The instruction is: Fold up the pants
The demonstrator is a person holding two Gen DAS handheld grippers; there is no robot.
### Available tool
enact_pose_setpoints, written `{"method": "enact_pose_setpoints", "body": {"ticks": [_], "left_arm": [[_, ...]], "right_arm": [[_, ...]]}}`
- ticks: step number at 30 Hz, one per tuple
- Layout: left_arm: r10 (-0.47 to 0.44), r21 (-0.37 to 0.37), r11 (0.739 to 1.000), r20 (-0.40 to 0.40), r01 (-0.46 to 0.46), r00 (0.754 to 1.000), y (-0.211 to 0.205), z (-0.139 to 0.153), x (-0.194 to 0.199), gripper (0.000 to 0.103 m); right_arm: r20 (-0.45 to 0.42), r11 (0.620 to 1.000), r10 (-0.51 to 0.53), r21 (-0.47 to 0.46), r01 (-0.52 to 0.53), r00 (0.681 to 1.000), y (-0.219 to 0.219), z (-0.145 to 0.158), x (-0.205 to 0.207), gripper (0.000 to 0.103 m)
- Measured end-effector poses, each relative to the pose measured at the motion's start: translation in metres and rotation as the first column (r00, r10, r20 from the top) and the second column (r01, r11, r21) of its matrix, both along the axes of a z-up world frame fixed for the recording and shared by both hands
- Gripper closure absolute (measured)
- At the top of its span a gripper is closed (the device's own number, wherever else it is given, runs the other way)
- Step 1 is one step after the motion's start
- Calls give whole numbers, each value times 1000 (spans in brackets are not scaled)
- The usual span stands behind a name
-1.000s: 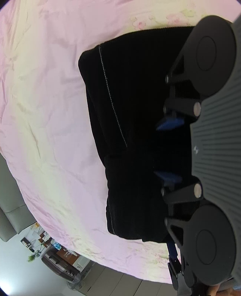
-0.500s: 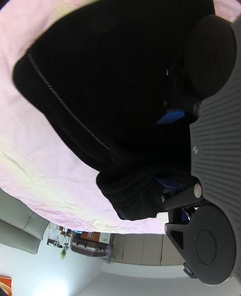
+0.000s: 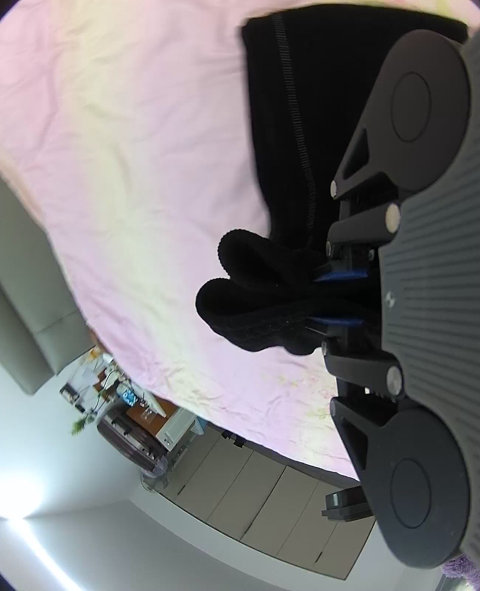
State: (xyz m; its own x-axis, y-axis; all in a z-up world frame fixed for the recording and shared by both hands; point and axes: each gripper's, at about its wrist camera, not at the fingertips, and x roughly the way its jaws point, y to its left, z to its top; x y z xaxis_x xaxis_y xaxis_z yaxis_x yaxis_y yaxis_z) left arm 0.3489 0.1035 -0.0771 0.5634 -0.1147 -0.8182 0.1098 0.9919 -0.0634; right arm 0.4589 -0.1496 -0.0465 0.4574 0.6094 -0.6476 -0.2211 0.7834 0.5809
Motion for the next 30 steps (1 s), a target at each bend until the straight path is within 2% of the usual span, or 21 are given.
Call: {"method": "enact_pose_setpoints", "body": {"ticks": [4, 8, 11, 16, 19, 23, 27, 29, 30], "left_arm": [[-29, -38, 999, 52, 31, 998, -13, 24, 4, 43], [-78, -36, 996, 52, 80, 996, -38, 20, 14, 46], [-109, -37, 993, 27, 109, 994, -58, 7, 22, 49], [-147, -14, 989, -24, 146, 989, -84, -21, 32, 55], [-154, -3, 988, -42, 154, 987, -92, -32, 40, 55], [-159, -2, 987, -71, 159, 985, -90, -45, 48, 56], [-157, 27, 987, -84, 159, 984, -93, -45, 50, 56], [-168, 38, 984, -72, 171, 983, -94, -38, 45, 56], [-178, 52, 982, -53, 181, 983, -95, -32, 43, 56]], "right_arm": [[32, 998, -45, -38, 47, 998, -26, 27, 4, 89], [3, 989, -134, -65, 134, 991, -75, 17, -1, 89], [-57, 973, -217, -87, 212, 974, -116, -15, -5, 89], [-206, 948, -318, -77, 309, 925, -173, -94, -23, 89], [-212, 941, -338, -78, 329, 917, -181, -124, -26, 89], [-220, 937, -347, -112, 330, 912, -188, -148, -27, 84], [-211, 942, -328, -144, 302, 921, -181, -140, -20, 81], [-183, 946, -296, -195, 260, 937, -177, -128, -18, 65], [-160, 947, -277, -212, 241, 947, -175, -120, -19, 64]]}}
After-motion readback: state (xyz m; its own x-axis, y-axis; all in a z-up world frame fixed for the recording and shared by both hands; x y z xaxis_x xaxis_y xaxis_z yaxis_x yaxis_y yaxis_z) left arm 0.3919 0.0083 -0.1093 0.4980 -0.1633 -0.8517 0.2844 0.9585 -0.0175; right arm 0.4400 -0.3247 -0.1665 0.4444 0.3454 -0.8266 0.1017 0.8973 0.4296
